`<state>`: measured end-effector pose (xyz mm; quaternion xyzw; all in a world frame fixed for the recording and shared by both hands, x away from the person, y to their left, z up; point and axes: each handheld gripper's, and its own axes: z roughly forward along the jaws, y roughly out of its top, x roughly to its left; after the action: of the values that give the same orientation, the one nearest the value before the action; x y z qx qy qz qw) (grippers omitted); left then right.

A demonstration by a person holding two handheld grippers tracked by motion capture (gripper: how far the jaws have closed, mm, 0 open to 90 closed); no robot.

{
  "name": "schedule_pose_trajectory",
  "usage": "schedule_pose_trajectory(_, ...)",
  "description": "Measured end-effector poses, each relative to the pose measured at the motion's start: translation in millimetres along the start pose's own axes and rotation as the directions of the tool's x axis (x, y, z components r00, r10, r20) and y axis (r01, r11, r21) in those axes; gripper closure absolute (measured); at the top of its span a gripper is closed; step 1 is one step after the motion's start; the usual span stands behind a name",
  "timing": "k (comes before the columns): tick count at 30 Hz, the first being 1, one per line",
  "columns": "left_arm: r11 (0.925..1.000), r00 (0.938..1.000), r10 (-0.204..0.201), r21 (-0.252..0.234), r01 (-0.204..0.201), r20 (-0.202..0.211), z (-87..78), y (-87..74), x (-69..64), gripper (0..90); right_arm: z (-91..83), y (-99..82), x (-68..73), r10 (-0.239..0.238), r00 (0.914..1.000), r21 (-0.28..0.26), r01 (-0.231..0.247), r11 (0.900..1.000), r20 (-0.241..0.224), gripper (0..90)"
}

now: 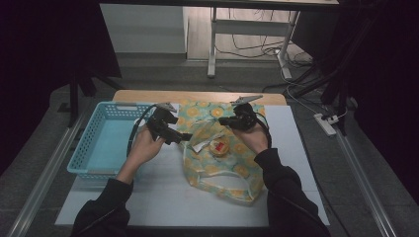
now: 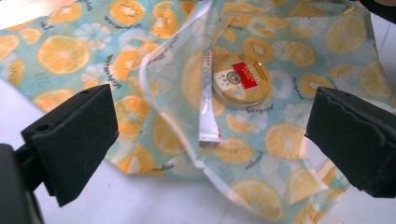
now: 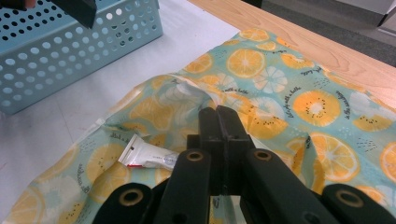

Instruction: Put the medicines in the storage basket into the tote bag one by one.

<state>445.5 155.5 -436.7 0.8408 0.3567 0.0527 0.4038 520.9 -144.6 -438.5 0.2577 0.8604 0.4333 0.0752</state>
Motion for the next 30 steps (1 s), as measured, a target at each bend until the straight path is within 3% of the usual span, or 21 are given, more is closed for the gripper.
schedule_pose_trajectory(11,1.0,0.998,-0.004,0.002,0.004,-0.063,-19.8,-17.4,13.2,1.0,-0.3,0.9,1.7,-0.003,1.0,-0.001,0.003,1.0,-0.002,90.0)
schedule_pose_trajectory(19,0.9996,0.9954,-0.028,-0.005,0.028,-0.092,-33.0,-30.2,21.6,0.5,-2.3,3.1,4.2,-0.008,1.0,-0.009,0.008,0.9999,-0.005,90.0)
schedule_pose_trajectory(27,0.9988,0.9866,-0.042,-0.03,0.037,-0.158,-52.9,-44.5,33.7,0.6,-5.1,8.3,9.0,-0.015,0.9998,-0.026,0.015,0.9995,-0.013,90.0)
schedule_pose_trajectory(30,0.9975,0.9806,-0.071,-0.022,0.068,-0.183,-58.4,-50.5,41.5,0.7,-6.5,10.8,10.7,-0.019,0.9997,-0.031,0.019,0.9993,-0.015,90.0)
